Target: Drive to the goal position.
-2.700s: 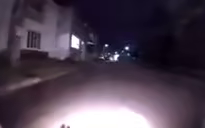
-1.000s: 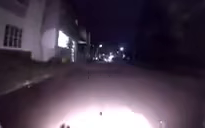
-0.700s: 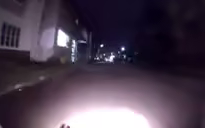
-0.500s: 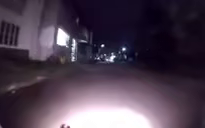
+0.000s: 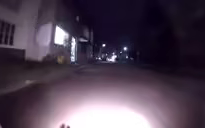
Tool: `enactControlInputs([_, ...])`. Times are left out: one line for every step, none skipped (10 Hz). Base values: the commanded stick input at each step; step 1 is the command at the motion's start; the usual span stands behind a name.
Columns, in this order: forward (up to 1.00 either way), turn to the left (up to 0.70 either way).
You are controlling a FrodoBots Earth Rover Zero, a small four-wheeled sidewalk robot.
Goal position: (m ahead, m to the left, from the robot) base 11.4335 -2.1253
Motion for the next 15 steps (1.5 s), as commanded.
enactControlInputs([1.00, 0.00])
enactControlInputs([1.00, 0.00])
enactControlInputs([1.00, 0.00])
enactControlInputs([1.00, 0.00])
enactControlInputs([1.00, 0.00])
enactControlInputs([1.00, 0.00])
enactControlInputs([1.00, 0.00])
enactControlInputs([1.00, 0.00])
enactControlInputs([1.00, 0.00])
enactControlInputs([1.00, 0.00])
enactControlInputs([1.00, 0.00])
enactControlInputs([1.00, 0.00])
enactControlInputs([1.00, -0.06])
enactControlInputs([1.00, -0.16])
enactControlInputs([1.00, -0.25])
